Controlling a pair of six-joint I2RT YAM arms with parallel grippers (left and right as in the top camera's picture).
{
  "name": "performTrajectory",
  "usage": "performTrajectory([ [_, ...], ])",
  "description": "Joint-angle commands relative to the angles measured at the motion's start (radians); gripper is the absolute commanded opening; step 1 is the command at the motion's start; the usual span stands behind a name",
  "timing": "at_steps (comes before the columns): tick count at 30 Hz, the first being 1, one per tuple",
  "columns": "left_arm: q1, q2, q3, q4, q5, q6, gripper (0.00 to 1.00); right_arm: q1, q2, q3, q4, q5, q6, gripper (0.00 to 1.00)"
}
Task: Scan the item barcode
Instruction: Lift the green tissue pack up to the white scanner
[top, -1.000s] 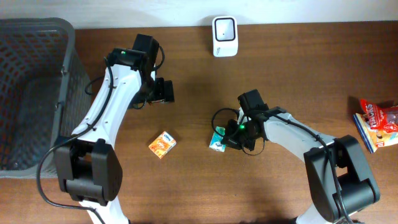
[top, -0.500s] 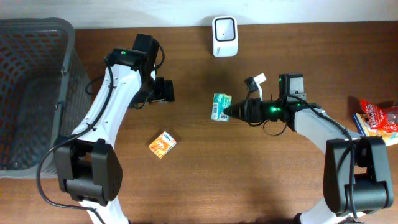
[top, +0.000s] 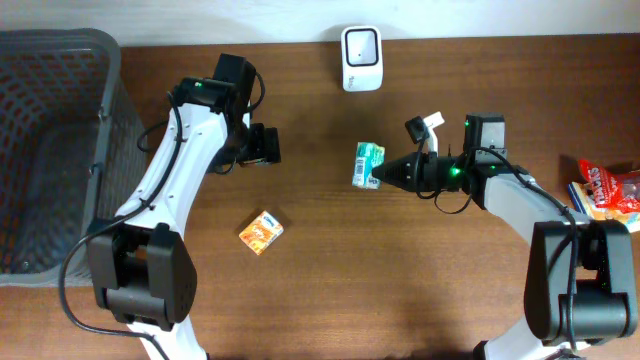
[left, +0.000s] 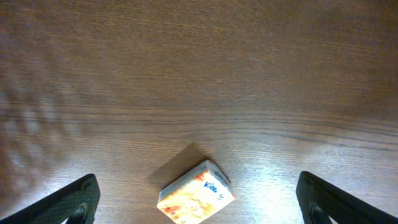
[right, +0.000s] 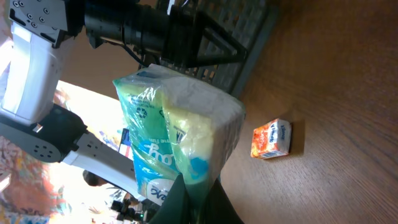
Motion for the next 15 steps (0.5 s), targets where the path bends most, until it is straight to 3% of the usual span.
performTrajectory([
  [1,0.002,-0.01,0.006,0.007,-0.011,-0.01,0.99,-0.005,-0.02,0.002,0.003,-0.035,-0.006,0.04],
  [5,0.002,-0.01,0.006,0.011,-0.011,-0.01,0.99,-0.005,-0.02,0.002,0.071,-0.035,-0.005,0.04],
  [7,0.002,-0.01,0.006,0.022,-0.011,-0.01,0.99,-0.005,-0.02,0.002,0.236,-0.035,0.075,0.09],
  [9,0.002,-0.01,0.006,0.027,-0.011,-0.01,0.99,-0.006,-0.02,0.002,0.423,-0.034,0.2,0.1],
  [11,0.002,-0.01,0.004,0.028,-0.011,-0.01,0.99,-0.006,-0.02,0.01,0.74,-0.029,0.459,0.1],
  [12,0.002,-0.01,0.003,0.029,-0.01,-0.01,0.99,-0.006,-0.02,0.023,0.872,0.01,0.624,0.04],
  [13,0.002,-0.01,-0.001,0.031,-0.01,-0.01,0.99,-0.008,-0.02,0.037,0.937,0.038,0.703,0.04],
  [15,0.002,-0.01,-0.016,0.036,-0.01,-0.01,0.99,-0.008,-0.019,0.053,0.945,0.049,0.721,0.04],
])
